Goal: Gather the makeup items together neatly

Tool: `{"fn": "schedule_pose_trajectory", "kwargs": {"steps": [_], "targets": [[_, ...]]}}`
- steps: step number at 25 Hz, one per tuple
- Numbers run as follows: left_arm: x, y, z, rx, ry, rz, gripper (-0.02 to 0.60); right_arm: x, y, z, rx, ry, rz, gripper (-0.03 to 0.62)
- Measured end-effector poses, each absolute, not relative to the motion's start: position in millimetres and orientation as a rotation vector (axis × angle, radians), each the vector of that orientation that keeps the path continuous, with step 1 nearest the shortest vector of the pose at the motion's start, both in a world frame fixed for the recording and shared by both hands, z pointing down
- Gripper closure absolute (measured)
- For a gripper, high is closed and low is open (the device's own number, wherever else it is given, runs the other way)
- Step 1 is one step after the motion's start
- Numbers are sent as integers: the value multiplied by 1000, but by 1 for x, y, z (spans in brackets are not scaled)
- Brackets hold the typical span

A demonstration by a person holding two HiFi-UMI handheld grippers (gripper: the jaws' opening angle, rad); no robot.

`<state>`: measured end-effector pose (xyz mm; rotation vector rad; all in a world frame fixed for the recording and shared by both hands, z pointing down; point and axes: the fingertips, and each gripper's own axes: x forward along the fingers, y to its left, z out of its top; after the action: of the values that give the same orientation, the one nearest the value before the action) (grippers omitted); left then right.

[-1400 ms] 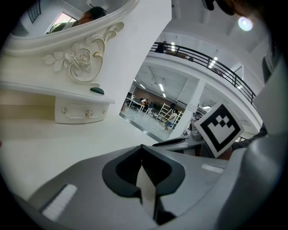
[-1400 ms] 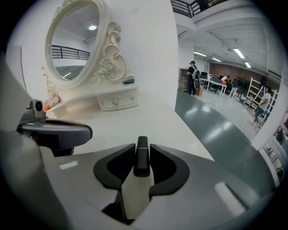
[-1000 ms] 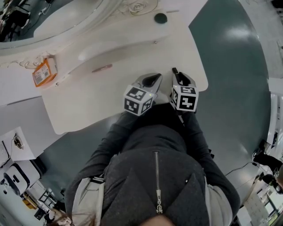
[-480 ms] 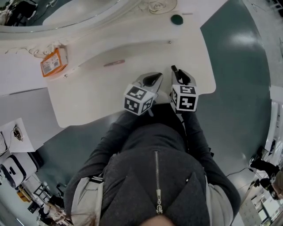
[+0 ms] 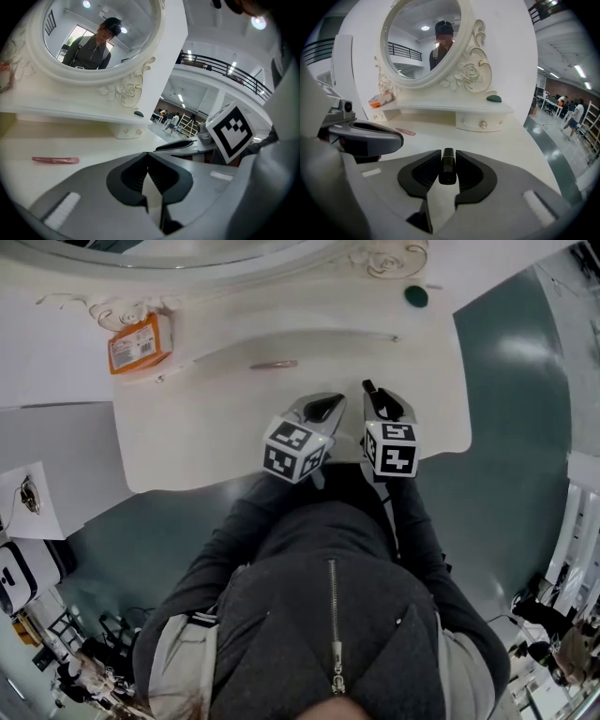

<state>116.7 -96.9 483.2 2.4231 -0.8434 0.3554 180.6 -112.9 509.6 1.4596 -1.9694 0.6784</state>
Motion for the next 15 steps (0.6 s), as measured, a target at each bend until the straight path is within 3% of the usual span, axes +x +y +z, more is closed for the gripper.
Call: {"fn": "schedule_pose_trajectory", "kwargs": {"steps": [15], "targets": [[26,-111,484,2329,-1063,286,571,80,-135,510,1216,-2087,550,496]]}}
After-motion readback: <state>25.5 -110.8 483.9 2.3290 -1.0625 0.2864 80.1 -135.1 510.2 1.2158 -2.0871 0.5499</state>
